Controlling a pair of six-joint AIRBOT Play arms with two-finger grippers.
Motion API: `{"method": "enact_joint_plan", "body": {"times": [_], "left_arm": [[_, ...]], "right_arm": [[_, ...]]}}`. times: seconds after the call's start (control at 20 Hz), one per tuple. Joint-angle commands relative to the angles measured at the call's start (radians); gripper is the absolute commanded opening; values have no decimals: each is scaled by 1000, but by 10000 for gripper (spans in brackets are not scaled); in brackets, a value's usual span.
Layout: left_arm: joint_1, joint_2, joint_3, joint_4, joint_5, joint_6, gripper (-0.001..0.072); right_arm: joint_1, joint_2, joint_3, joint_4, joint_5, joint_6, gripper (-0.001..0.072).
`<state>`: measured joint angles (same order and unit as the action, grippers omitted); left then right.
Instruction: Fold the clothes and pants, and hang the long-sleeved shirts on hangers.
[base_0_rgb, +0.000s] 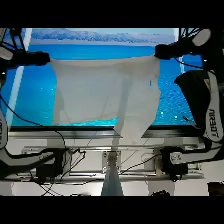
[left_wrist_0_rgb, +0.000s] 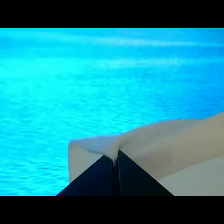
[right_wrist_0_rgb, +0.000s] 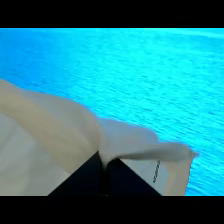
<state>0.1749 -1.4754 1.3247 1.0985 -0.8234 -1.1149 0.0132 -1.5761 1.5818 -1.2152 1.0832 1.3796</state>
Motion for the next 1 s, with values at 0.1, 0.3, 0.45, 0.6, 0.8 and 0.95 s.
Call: {"method": "enact_joint_plan", "body": {"times": [0.1, 0.3, 0.45, 0.6, 0.8, 0.95], "left_arm": [[-11, -115, 1, 98, -122, 4, 13], [-11, -122, 1, 265, -342, 4, 13], [-18, -155, 1, 250, -401, 3, 48], [-26, -167, 2, 240, -410, -22, 703], [1, -93, 3, 240, -439, -61, 695], [45, 60, 3, 225, -439, -60, 671]], "right_arm": [[-1, -133, -2, -128, 90, -4, 14], [-1, -137, -2, -203, 364, -57, 13], [0, -138, -2, -200, 396, -53, 147], [-1, -137, -2, -211, 372, -45, 668], [-52, -92, -21, -258, 448, -48, 478], [-134, 32, -185, -237, 438, -69, 476]]}}
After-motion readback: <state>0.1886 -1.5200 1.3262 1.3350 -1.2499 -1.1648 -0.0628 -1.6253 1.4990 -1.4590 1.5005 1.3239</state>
